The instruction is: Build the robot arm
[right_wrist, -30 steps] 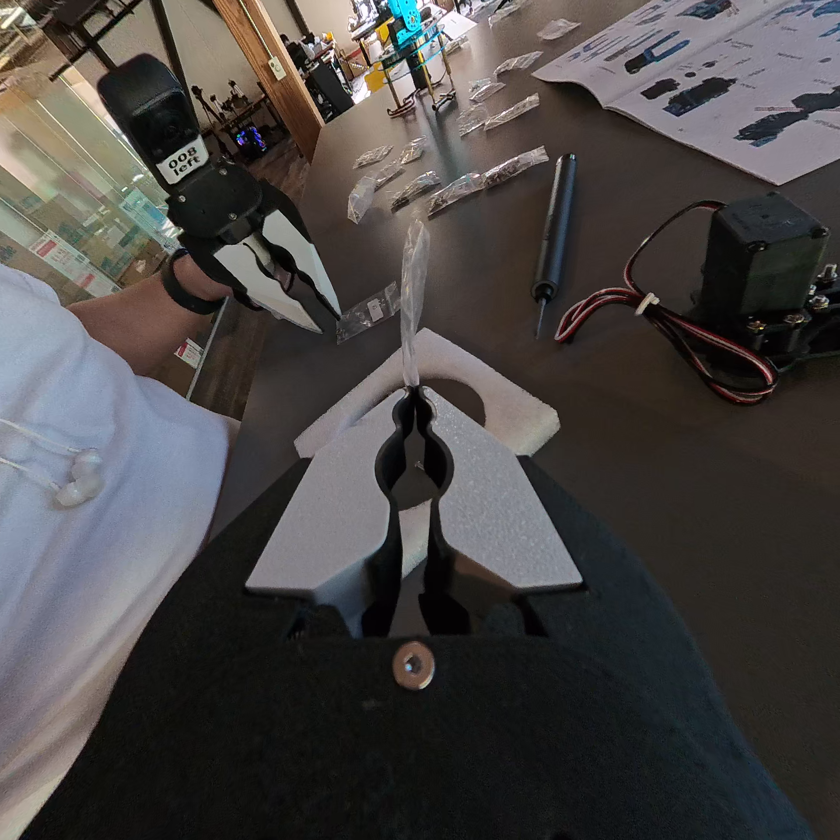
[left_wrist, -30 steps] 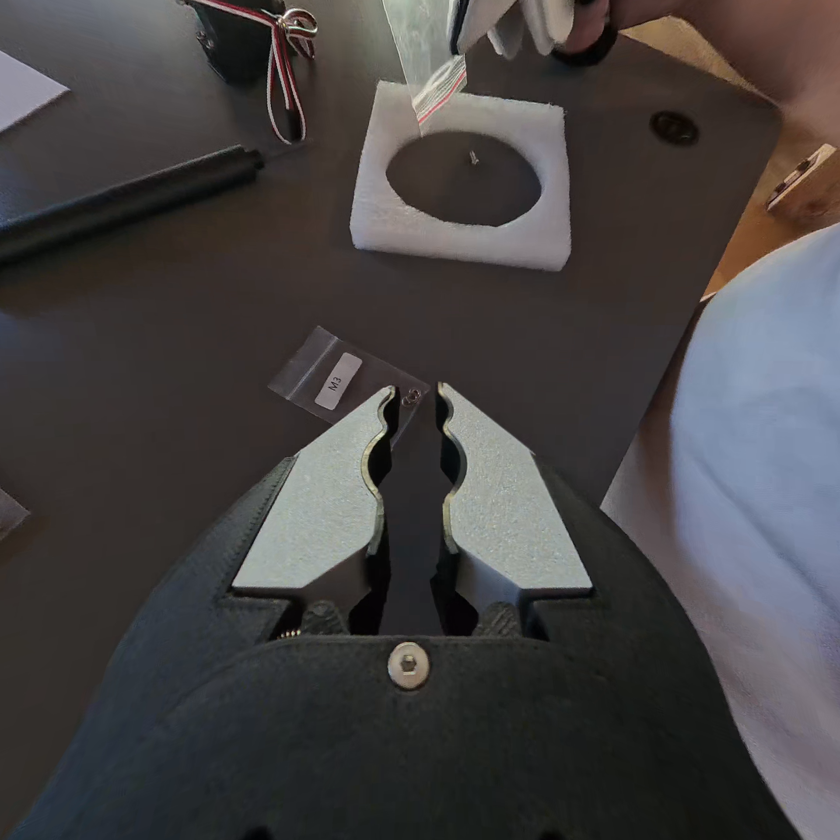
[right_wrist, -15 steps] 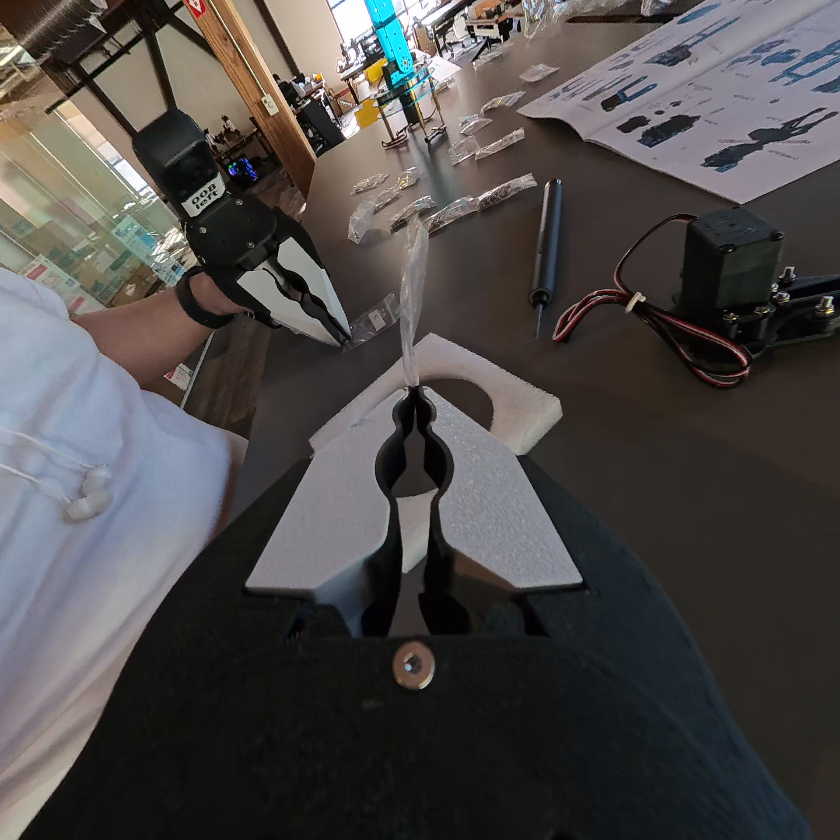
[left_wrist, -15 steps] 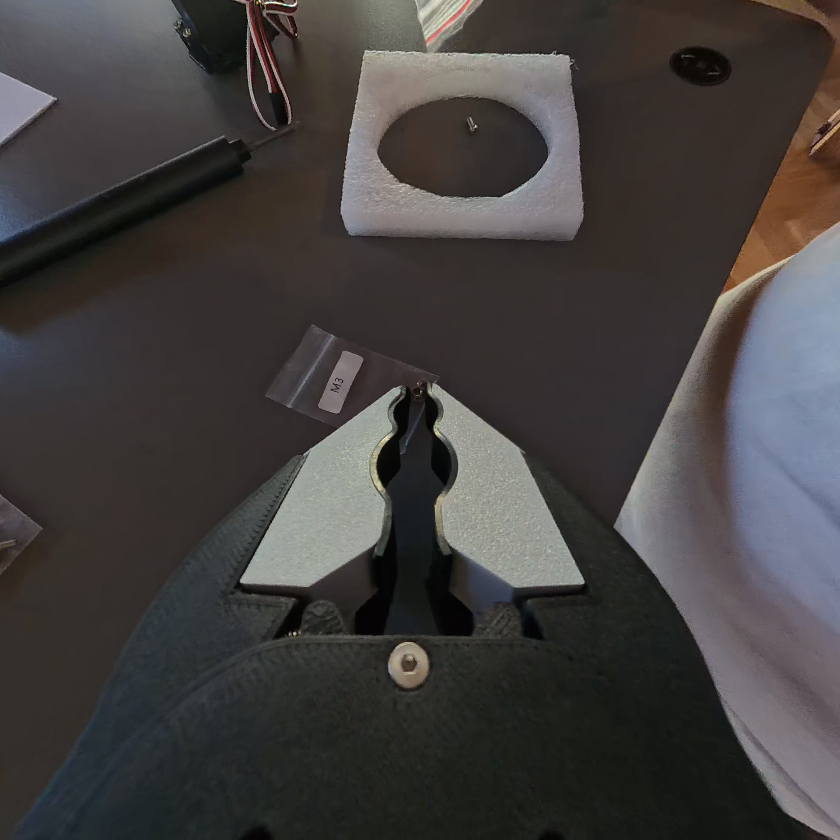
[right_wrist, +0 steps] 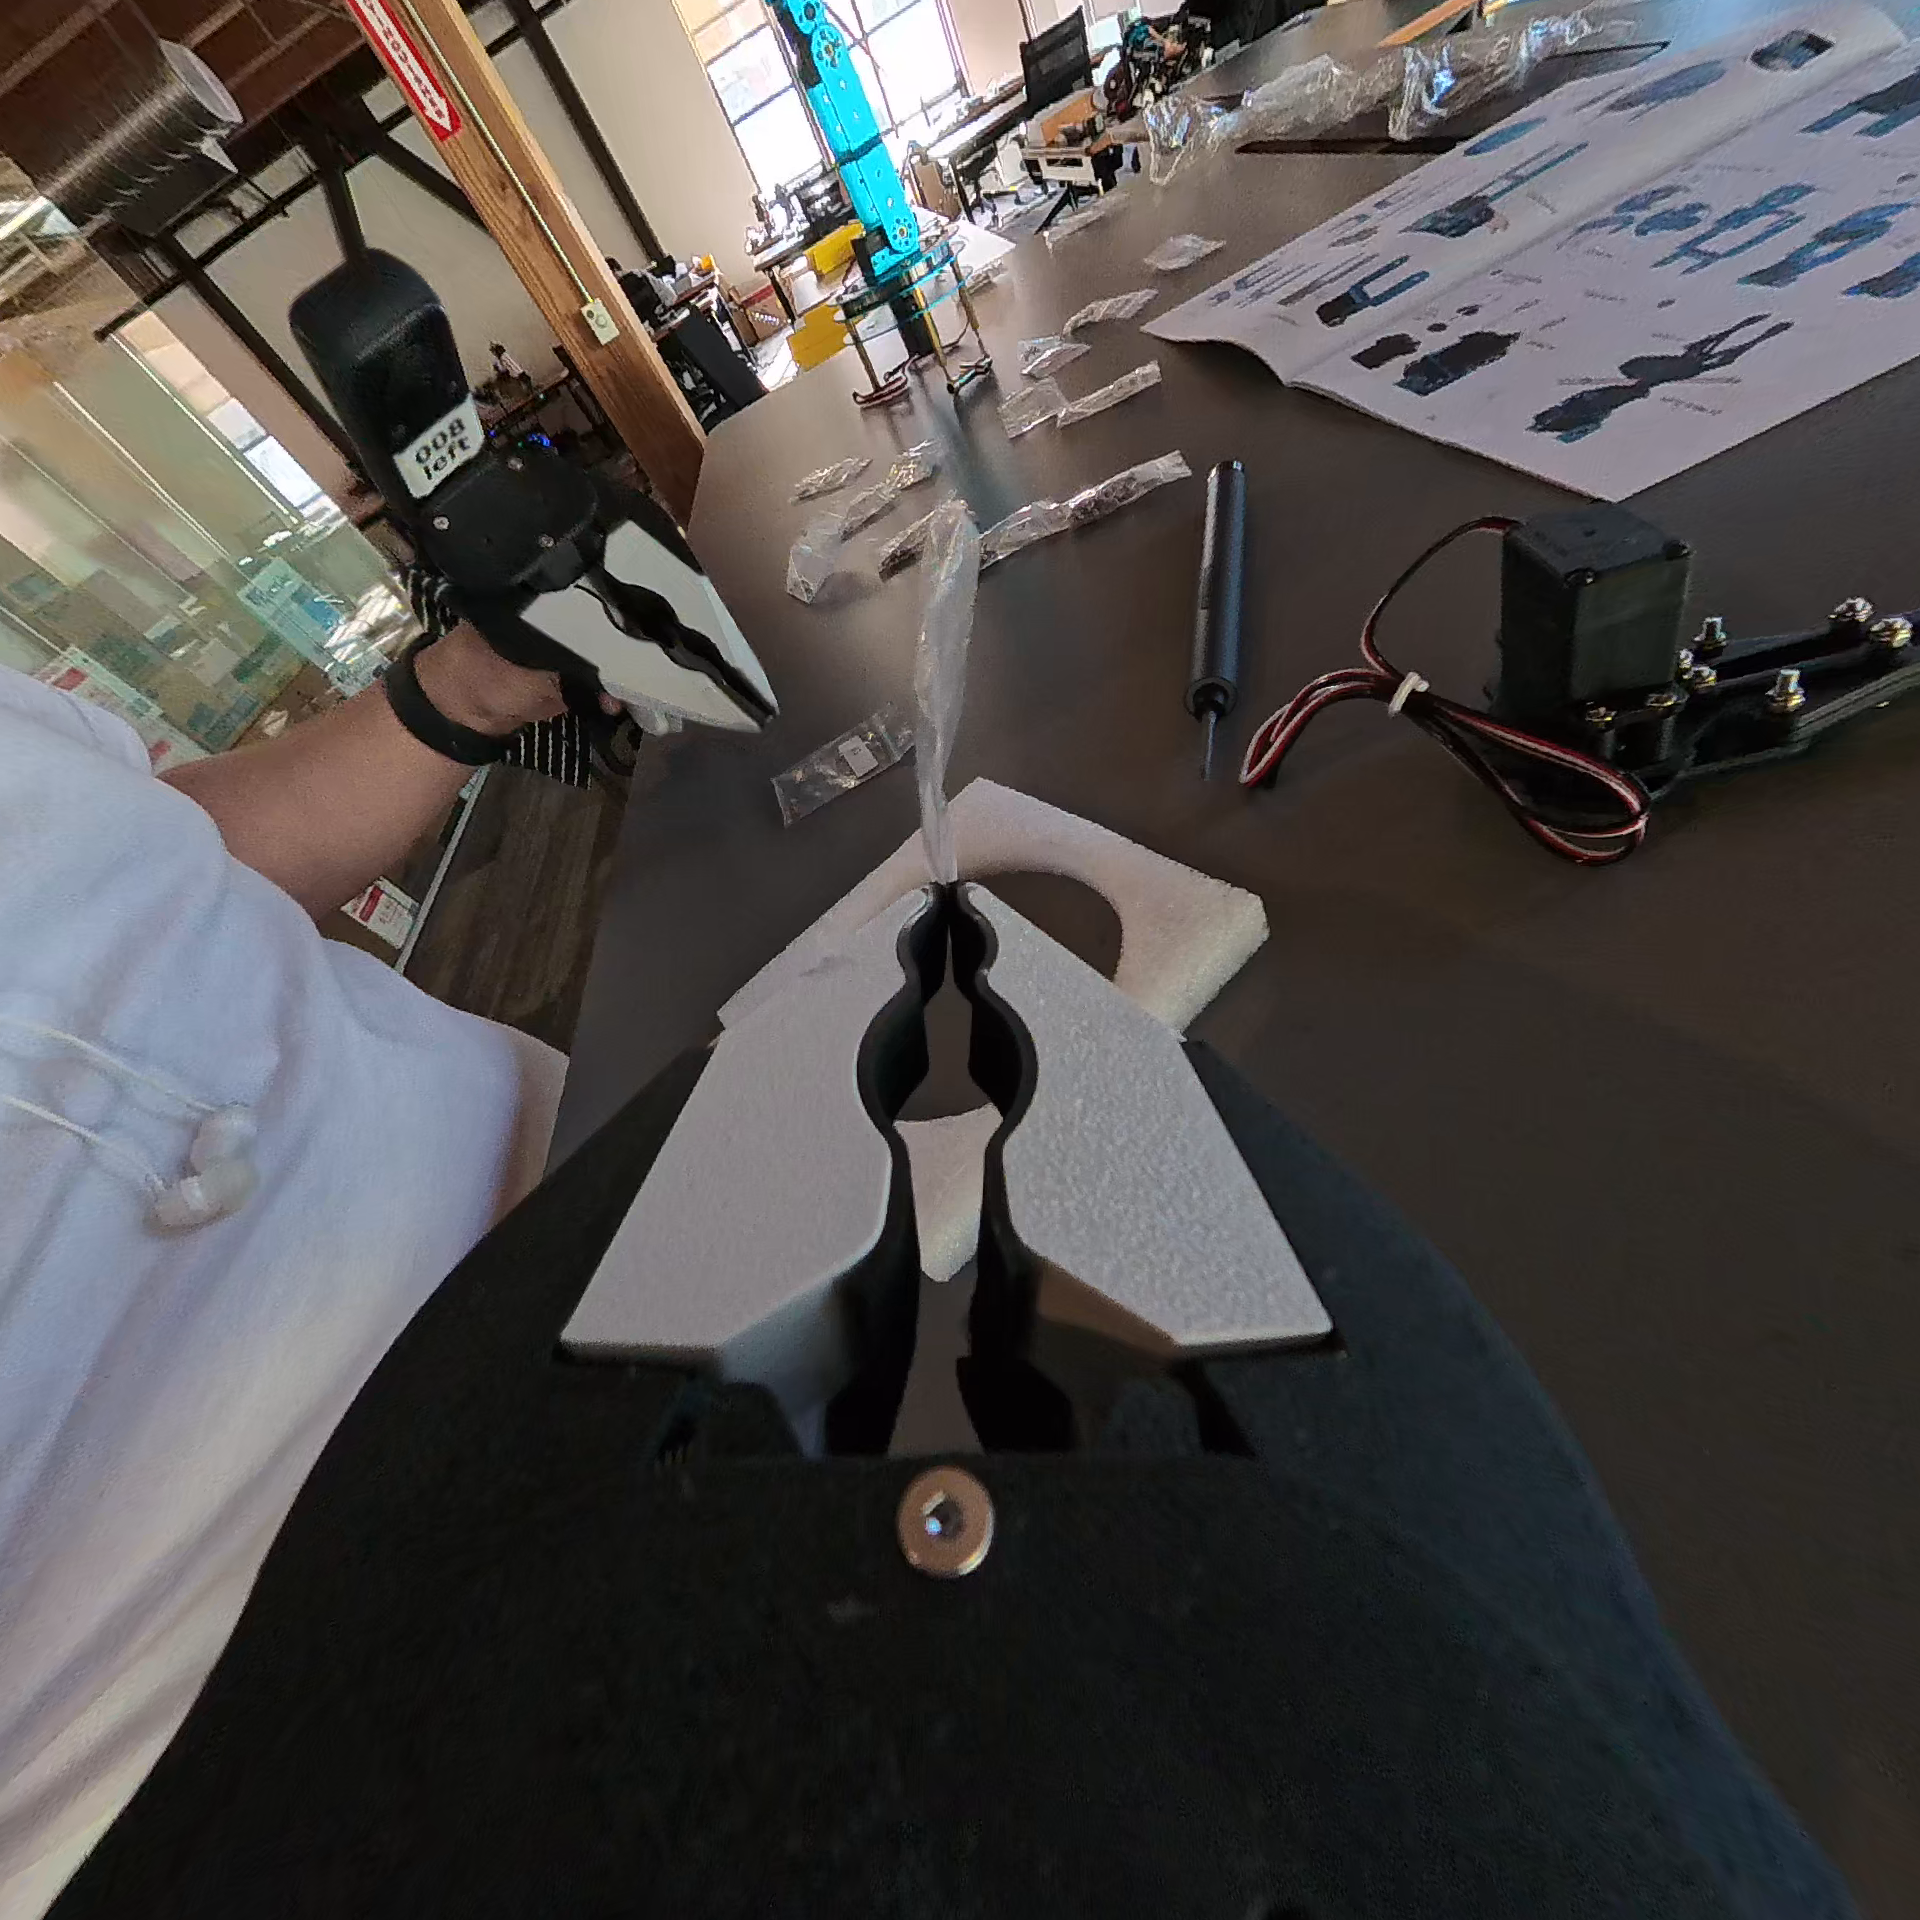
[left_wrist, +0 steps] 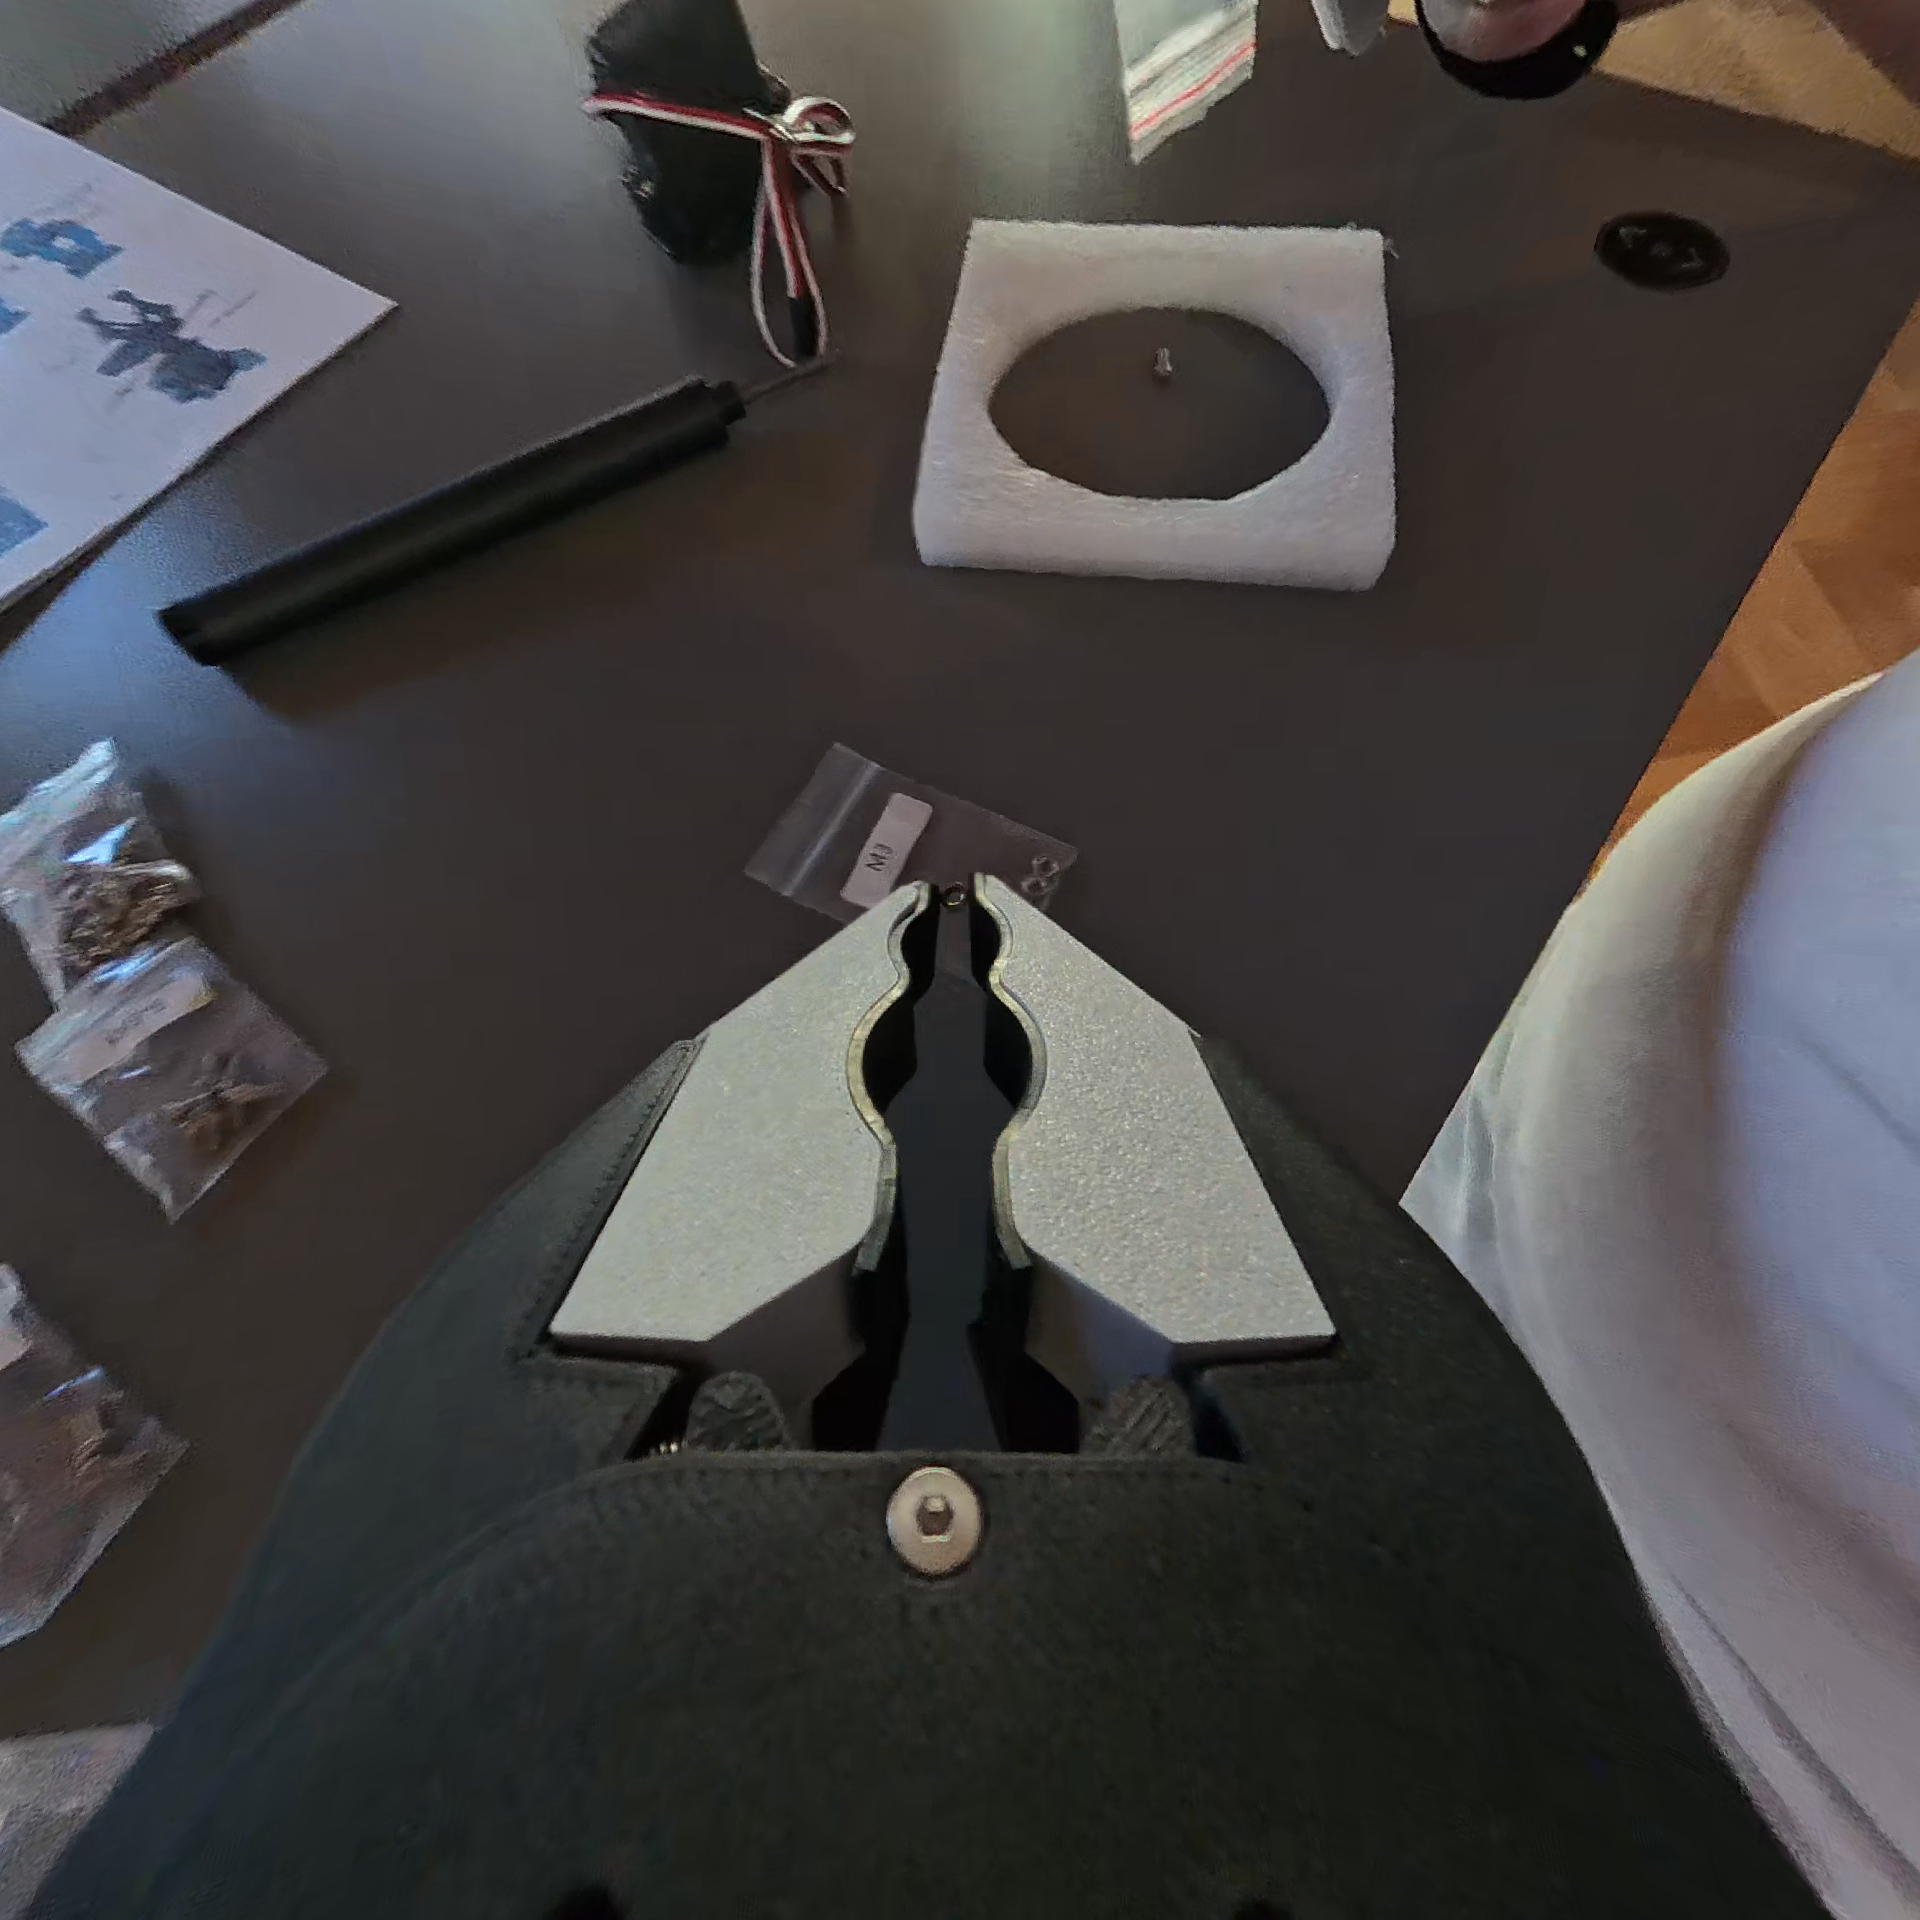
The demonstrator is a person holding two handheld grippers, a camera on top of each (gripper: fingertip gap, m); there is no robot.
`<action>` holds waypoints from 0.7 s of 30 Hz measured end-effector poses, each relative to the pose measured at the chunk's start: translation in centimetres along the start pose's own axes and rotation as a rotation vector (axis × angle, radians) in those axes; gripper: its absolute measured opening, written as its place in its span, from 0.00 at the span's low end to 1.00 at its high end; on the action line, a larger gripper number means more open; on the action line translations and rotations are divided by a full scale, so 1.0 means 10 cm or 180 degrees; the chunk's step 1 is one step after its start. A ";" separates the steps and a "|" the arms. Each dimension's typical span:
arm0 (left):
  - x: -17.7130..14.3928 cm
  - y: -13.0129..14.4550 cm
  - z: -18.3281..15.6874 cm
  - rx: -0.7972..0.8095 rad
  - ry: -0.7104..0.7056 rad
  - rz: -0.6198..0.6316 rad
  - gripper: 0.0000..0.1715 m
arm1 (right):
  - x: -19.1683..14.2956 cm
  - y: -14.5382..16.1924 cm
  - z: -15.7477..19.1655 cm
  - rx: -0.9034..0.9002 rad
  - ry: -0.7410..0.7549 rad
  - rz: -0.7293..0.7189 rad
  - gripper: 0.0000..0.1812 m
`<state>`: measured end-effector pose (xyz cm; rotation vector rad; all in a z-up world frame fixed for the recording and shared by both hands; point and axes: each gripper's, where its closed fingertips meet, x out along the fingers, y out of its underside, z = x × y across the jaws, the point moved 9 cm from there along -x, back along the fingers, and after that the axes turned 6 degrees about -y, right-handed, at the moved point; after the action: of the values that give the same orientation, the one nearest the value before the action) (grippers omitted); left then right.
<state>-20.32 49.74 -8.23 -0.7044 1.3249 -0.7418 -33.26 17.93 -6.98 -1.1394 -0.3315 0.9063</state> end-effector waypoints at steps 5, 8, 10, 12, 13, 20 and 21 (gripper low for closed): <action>-0.11 -0.13 0.06 -0.0274 0.0155 -0.0224 0.02 | -0.01 0.01 0.01 -0.0008 0.0037 -0.0029 0.00; 0.04 -0.28 -0.01 -0.0265 0.0322 -0.0273 0.02 | -0.01 0.02 0.01 -0.0005 0.0069 -0.0099 0.00; 0.20 -0.39 -0.08 -0.0214 0.0393 -0.0254 0.02 | -0.01 0.01 0.01 -0.0010 0.0094 -0.0166 0.00; 0.40 -0.52 -0.20 -0.0221 0.0590 -0.0270 0.02 | -0.01 0.01 0.01 -0.0008 0.0107 -0.0203 0.00; 0.50 -0.57 -0.26 -0.0209 0.0645 -0.0242 0.02 | 0.00 0.02 0.01 -0.0012 0.0123 -0.0212 0.00; 1.04 -0.79 -0.46 0.0067 0.0791 0.0157 0.02 | -0.06 0.04 0.02 -0.0032 0.0229 -0.0248 0.00; 1.08 -0.82 -0.47 0.0079 0.0833 0.0212 0.03 | -0.08 0.04 0.02 -0.0030 0.0234 -0.0269 0.00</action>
<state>-24.61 36.07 -8.44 -0.5534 1.5663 -0.8151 -34.05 17.50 -7.06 -1.1560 -0.3217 0.7875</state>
